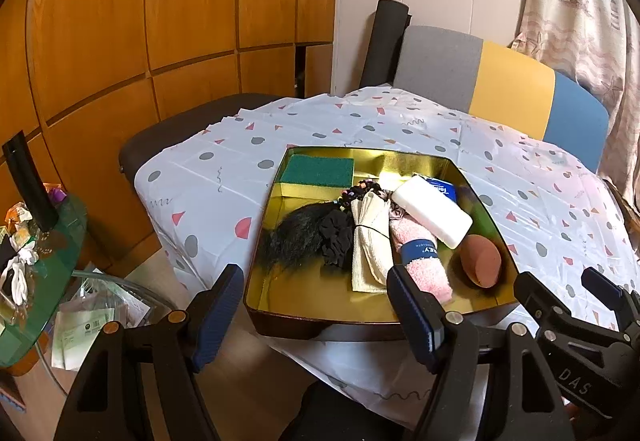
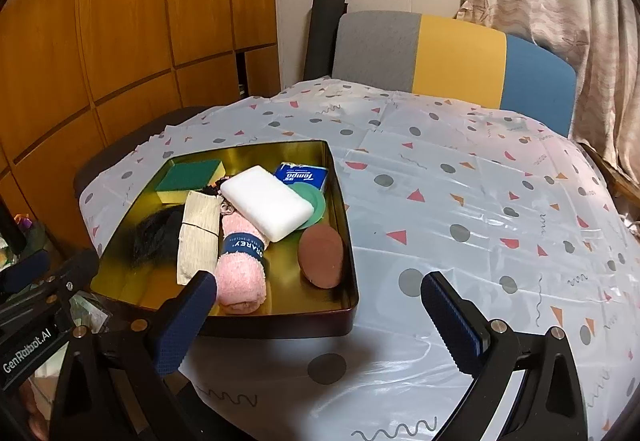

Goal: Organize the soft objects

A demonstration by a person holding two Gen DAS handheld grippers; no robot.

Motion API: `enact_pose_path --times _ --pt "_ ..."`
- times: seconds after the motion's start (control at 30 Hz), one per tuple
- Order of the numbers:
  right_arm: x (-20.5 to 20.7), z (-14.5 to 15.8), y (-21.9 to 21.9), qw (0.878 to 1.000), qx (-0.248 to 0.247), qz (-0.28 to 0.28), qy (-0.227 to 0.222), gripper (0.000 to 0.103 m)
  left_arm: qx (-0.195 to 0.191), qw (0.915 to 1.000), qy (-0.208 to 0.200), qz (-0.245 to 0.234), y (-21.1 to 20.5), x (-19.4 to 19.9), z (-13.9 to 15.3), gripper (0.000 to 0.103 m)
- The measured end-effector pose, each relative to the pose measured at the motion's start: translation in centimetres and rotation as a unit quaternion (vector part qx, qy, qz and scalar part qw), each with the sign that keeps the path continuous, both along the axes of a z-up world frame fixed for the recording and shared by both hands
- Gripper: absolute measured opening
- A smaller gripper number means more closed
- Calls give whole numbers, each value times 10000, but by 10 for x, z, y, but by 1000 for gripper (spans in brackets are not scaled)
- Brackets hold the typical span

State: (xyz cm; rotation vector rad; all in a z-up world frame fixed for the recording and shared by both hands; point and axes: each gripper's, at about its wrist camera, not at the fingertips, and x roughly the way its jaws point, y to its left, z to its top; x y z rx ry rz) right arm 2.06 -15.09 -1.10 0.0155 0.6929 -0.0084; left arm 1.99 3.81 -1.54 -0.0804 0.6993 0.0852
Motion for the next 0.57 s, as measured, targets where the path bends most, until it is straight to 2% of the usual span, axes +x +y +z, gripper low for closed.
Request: enact_pose_path --times 0.17,0.23,0.37,0.57 --pt "3 -4 1 10000 -31 10 41 103 143 9999 -53 27 -1 2 -2 75" --pt "4 -5 2 10000 -33 26 63 103 134 9999 -99 25 0 2 -3 67" --pt "6 -8 4 9999 -28 61 125 103 151 9998 -137 66 3 2 -3 61" --pt "7 -9 7 9999 -42 88 136 103 82 9998 -158 49 8 2 -2 61"
